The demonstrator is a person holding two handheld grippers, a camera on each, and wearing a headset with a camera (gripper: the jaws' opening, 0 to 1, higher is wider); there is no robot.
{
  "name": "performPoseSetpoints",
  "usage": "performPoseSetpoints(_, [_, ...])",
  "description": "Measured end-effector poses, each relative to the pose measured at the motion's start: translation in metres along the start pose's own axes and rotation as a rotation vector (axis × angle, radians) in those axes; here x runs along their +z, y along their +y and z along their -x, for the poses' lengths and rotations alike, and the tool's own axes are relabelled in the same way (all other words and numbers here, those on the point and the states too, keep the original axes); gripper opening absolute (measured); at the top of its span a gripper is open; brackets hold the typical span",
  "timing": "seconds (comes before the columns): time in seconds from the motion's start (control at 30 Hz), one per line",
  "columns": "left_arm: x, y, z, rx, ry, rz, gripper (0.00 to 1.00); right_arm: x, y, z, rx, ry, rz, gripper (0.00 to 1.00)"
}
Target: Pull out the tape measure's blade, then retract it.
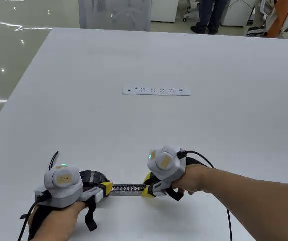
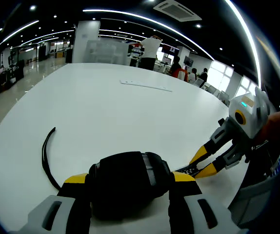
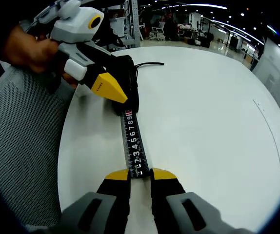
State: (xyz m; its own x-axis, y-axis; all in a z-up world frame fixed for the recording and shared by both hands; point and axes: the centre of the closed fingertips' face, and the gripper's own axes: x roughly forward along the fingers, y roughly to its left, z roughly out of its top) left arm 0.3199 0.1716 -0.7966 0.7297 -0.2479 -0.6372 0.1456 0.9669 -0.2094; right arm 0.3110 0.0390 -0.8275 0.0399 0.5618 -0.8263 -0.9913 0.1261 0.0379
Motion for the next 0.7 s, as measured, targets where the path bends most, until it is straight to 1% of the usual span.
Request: performPoseSetpoints(0.7, [0.0, 0.0007, -0.0002, 0.0, -0.001, 0.004, 0.61, 0.0097, 0.0025, -0.0064, 0.006, -0.014, 0.005, 0.14])
